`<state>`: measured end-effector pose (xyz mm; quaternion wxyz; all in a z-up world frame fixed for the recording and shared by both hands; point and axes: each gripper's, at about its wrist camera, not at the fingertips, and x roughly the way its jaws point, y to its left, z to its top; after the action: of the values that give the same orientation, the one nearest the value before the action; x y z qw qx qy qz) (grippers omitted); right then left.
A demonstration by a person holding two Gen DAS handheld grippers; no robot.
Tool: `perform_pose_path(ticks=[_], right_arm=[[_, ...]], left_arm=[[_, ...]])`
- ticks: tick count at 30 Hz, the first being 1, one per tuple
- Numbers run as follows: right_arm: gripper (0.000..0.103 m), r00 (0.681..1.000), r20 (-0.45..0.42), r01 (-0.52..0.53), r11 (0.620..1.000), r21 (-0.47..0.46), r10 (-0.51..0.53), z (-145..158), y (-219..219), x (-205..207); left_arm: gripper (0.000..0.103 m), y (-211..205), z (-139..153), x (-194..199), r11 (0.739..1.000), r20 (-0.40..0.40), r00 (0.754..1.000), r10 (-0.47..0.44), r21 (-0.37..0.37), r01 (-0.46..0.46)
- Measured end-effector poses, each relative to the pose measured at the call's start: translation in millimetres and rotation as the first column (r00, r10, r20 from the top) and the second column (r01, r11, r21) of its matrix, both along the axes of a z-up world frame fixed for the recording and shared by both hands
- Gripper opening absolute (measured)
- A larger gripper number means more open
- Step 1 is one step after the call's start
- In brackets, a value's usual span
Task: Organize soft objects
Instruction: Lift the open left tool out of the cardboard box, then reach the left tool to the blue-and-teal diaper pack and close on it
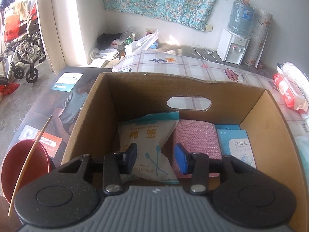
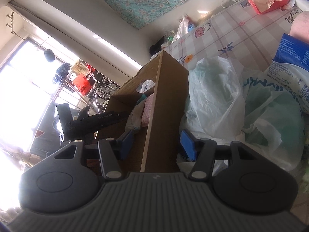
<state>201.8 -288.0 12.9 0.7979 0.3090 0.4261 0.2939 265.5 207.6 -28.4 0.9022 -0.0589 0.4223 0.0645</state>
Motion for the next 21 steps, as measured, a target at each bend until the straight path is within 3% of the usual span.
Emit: perform_pose_path(ticks=[6,11,21], right_arm=[[0.058,0.998,0.05,0.033,0.999,-0.031,-0.031,6,-14,-24],[0.058,0.996,0.067,0.068,0.997,-0.043,-0.065,9,-29,-48],[0.061,0.979,0.13,0.171,0.979,-0.112,-0.156,28,-88,-79]], left_arm=[[0.053,-25,49,-33,0.998,0.129,0.99,-0.05,-0.02,0.053],[0.056,-69,76,-56,0.981,0.177,0.967,-0.184,-0.026,0.191],[0.063,-178,97,-79,0.891,0.219,0.867,-0.447,0.023,0.454]])
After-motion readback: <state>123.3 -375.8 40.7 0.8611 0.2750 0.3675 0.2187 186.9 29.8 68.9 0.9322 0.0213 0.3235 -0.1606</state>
